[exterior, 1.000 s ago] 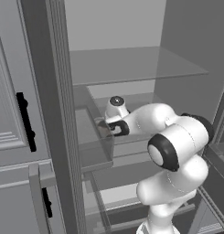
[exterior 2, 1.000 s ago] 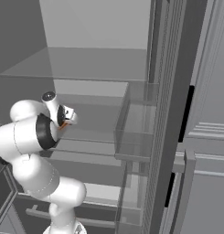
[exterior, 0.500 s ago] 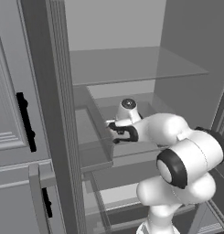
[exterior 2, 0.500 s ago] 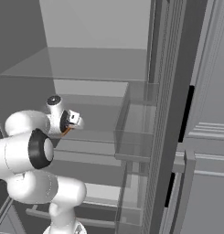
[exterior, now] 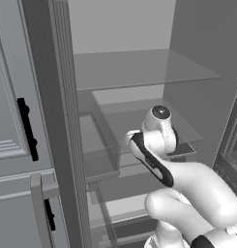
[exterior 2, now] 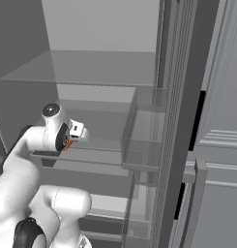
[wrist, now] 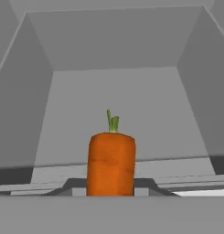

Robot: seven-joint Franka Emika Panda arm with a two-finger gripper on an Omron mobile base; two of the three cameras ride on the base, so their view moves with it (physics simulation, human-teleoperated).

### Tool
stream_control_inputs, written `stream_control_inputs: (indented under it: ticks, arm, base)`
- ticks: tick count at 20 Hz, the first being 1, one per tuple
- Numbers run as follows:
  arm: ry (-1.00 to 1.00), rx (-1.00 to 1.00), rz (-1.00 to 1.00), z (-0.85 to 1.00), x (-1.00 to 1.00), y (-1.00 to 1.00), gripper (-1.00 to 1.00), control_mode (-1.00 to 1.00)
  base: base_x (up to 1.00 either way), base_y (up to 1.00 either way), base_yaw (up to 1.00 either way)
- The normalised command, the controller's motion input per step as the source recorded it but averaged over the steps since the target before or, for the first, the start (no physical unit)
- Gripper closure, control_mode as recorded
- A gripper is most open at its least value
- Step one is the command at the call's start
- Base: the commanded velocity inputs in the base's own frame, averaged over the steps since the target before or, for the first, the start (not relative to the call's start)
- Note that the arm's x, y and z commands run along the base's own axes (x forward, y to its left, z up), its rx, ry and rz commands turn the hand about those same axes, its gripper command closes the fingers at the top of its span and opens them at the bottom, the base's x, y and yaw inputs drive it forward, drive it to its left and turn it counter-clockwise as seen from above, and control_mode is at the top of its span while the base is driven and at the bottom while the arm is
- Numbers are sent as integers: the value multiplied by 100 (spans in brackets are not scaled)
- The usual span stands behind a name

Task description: Place one carrot and one fish in each tupperware on the nearby counter, to pack two identical lunches.

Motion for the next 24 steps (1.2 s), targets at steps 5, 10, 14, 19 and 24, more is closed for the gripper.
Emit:
stream_control_inputs:
  ticks: [5,10,14,19,24]
  arm:
    - [-1,-7,7,96,-100,0,100,-100]
    - [0,0,4,100,-100,-13,100,-100]
    - [8,0,0,90,-98,-46,100,-100]
    - [16,1,0,56,-89,-41,100,-100]
    - [-19,0,0,-20,-91,-6,100,-100]
  base:
    - [0,0,0]
    - [0,0,0]
    - [0,0,0]
    - [0,0,0]
    - [0,0,0]
